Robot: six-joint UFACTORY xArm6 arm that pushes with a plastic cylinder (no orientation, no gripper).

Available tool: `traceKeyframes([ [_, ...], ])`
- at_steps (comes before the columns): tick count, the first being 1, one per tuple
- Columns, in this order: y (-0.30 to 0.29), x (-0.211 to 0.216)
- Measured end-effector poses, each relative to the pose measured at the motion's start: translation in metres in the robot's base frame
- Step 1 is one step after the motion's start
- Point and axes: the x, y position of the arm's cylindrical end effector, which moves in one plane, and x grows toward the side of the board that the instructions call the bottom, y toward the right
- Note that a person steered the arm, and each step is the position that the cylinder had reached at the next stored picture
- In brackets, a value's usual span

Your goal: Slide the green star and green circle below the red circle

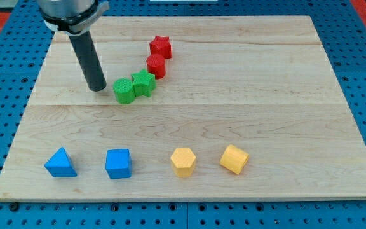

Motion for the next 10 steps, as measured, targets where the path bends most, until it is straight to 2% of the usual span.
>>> traceKeyframes([
  [1, 0.013, -0.002],
  [2, 0.036, 0.048],
  [3, 0.066, 0.060],
  [4, 0.068, 0.061],
  [5, -0.003, 0.048],
  [6, 0.019, 0.011],
  [9, 0.038, 0.009],
  [10, 0.025, 0.000],
])
